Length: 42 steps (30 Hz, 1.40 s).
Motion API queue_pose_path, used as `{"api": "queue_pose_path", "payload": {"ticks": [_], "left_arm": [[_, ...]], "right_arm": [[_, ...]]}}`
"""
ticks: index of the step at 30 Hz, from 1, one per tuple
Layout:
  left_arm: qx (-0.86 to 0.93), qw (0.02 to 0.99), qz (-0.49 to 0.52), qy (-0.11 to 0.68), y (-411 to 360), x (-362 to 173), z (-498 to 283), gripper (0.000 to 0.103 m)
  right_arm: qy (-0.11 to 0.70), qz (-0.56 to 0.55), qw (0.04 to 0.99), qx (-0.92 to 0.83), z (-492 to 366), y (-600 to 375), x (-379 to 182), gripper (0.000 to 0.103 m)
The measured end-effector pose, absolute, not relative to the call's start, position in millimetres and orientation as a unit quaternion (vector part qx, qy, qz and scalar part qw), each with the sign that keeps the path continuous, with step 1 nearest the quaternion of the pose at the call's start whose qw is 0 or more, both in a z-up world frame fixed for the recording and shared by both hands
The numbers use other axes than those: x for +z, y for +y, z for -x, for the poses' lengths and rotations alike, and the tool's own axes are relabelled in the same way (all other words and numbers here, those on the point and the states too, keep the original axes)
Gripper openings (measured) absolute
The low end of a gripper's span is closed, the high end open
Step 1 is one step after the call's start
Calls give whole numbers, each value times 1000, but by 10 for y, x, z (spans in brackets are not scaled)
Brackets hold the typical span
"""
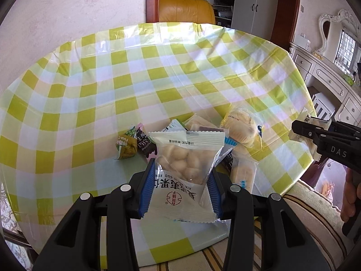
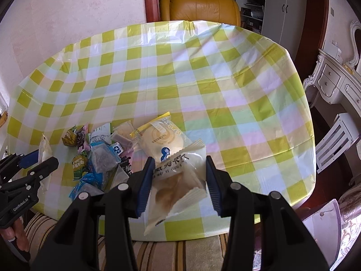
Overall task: Organize snacks
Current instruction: 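Lift both held snacks and carry them over the white box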
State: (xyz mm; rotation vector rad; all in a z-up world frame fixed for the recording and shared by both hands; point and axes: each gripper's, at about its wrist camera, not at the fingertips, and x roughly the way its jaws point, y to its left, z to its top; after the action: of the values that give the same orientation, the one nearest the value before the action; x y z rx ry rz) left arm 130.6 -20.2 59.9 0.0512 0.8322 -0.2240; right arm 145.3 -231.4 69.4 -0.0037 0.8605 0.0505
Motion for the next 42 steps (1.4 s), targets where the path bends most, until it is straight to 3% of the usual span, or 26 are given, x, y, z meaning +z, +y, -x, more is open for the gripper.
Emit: {"api": "queue_pose_path", "payload": {"ticks": [28, 42], "left_arm": [[-301, 855, -119, 405, -2141, 571, -1110, 42], [-394, 794, -164, 434, -2992, 295, -872, 42]], "right_arm": [[456, -30, 878, -141, -964, -3916, 360, 45], [476, -62, 851, -214, -554, -4667, 96, 45]]}}
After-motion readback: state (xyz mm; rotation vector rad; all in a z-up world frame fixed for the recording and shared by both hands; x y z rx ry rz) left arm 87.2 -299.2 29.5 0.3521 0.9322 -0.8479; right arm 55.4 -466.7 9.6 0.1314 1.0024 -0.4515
